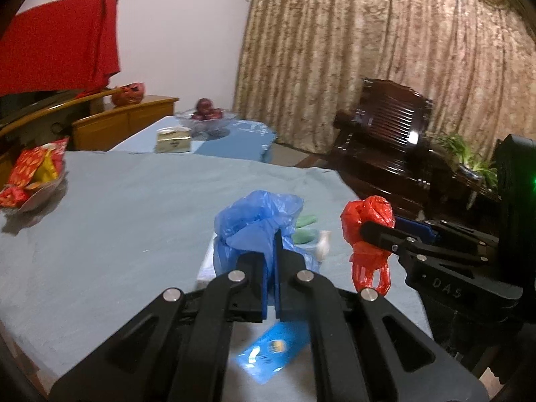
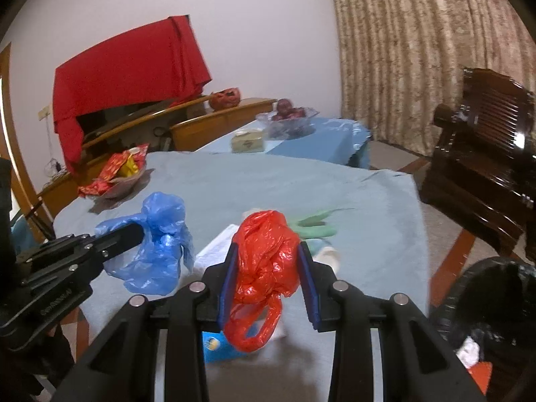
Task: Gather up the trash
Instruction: 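Lift both bags and carry them over the trash bin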
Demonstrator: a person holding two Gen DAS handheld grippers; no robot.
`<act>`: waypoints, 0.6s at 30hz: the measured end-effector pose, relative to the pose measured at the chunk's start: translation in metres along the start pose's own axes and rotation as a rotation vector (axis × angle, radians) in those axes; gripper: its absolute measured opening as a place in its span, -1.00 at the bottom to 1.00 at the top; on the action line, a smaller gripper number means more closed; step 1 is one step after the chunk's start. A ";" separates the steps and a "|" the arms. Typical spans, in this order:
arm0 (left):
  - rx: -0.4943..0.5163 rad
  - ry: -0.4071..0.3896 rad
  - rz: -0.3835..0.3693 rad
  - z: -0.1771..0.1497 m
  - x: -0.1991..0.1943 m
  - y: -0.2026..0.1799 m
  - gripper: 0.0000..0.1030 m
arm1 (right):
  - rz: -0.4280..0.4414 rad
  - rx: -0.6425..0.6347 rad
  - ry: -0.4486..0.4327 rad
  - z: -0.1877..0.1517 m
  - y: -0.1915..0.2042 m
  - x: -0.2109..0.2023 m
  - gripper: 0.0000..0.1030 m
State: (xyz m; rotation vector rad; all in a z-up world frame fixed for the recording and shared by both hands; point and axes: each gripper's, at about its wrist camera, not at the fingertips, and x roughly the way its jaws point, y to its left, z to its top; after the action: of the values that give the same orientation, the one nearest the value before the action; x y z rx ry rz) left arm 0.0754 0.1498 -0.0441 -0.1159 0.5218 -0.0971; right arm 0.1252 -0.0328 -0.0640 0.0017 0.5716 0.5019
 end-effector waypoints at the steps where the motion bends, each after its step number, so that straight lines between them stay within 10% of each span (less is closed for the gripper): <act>1: 0.005 0.000 -0.008 0.000 0.001 -0.005 -0.96 | -0.015 0.007 -0.005 0.000 -0.007 -0.006 -0.33; 18: 0.109 0.013 -0.249 0.005 0.040 -0.134 -0.96 | -0.287 0.142 -0.045 -0.028 -0.127 -0.090 -0.33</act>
State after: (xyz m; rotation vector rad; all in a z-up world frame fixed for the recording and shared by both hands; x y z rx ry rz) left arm 0.1039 0.0127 -0.0411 -0.0734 0.5125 -0.3695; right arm 0.1033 -0.1893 -0.0582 0.0650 0.5518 0.1814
